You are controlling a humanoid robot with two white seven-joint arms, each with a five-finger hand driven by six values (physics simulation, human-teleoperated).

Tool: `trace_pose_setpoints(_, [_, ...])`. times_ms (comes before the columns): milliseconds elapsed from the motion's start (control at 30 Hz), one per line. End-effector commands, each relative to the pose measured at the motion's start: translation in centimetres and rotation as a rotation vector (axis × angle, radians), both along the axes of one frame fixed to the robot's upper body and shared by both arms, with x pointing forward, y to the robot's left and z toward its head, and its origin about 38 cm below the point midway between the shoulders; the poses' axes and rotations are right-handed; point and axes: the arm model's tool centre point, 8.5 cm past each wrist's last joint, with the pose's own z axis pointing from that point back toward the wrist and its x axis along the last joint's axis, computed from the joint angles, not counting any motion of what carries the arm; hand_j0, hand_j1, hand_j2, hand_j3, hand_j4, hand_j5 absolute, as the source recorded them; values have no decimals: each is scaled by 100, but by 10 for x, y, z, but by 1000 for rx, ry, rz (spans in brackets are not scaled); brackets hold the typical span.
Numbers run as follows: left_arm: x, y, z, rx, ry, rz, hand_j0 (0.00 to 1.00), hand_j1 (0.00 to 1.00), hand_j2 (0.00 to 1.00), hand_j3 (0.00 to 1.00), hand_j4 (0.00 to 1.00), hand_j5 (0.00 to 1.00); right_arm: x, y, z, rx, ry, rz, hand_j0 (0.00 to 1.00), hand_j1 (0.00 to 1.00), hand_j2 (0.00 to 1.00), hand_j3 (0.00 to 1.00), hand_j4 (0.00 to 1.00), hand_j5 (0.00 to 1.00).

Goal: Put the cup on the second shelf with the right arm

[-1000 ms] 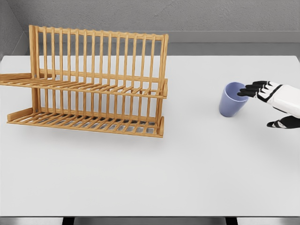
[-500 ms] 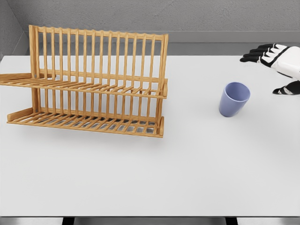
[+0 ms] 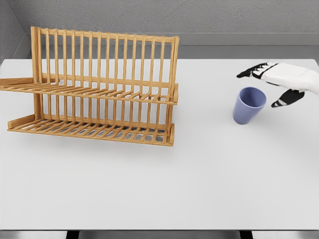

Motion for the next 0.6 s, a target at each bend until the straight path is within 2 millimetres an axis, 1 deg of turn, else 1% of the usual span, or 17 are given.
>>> trace_pose_setpoints(0, [0,0,0,0,0,1,100,100,100,100,100,100,2,-1,-7,2,15,-10,100,100,100,100,100,100])
trace_pose_setpoints(133, [0,0,0,0,0,1,100,100,100,100,100,100,3,1,-13,-11,27,-9,100,100,100,100,100,100])
trace_pose_setpoints(200, [0,0,0,0,0,-1,100,100,100,100,100,100,4,6,-24,-12,54,1,100,100,100,100,100,100])
trace_pose_setpoints(233, [0,0,0,0,0,1,100,100,100,100,100,100,4,5,-27,-12,61,-4,100,100,100,100,100,100])
trace_pose_setpoints(300, [0,0,0,0,0,1,100,100,100,100,100,100,6,7,-28,-14,66,1,100,100,100,100,100,100])
trace_pose_setpoints(367, [0,0,0,0,0,-1,100,100,100,100,100,100,10,11,-35,-11,82,1,100,100,100,100,100,100])
trace_pose_setpoints(500, [0,0,0,0,0,1,100,100,100,100,100,100,12,10,-35,-13,84,-4,100,100,100,100,100,100])
trace_pose_setpoints(567, [0,0,0,0,0,1,100,100,100,100,100,100,12,10,-38,-17,93,-2,100,100,100,100,100,100])
